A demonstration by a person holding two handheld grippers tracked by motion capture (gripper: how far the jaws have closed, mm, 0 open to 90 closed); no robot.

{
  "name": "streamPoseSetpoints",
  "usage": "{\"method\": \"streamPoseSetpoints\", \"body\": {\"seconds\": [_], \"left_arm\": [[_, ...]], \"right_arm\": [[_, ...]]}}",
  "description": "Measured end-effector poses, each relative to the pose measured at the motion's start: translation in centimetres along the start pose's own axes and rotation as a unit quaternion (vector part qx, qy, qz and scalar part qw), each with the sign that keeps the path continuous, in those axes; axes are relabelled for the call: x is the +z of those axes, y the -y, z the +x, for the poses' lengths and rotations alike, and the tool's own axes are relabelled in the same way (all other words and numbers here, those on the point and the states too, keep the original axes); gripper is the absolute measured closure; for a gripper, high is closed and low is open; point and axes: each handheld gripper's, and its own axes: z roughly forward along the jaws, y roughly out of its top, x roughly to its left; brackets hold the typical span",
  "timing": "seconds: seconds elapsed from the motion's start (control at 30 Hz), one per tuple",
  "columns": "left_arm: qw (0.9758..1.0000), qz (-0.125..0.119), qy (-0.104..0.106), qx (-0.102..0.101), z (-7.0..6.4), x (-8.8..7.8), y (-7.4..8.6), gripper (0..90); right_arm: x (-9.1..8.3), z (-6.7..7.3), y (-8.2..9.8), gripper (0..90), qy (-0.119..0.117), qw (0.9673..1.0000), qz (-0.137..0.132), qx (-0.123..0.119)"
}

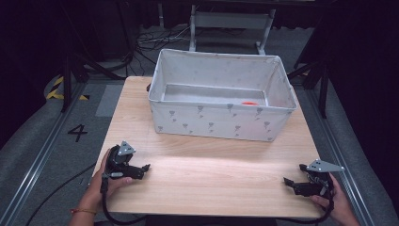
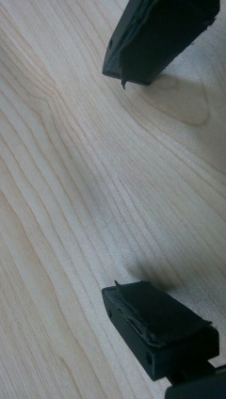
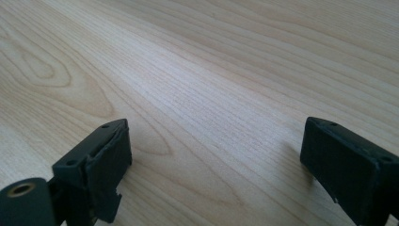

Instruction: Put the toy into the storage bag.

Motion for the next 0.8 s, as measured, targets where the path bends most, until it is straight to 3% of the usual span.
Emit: {"method": "streamPoseSetpoints", "body": {"seconds": [0.8], "left_arm": [[1.0000,0.002,0.000,-0.001,0.00,-0.02,-0.02,0.4]], "right_arm": [[0.06,0.00,-0.02,6.8,0.006,1.0000,0.004,0.006]]}}
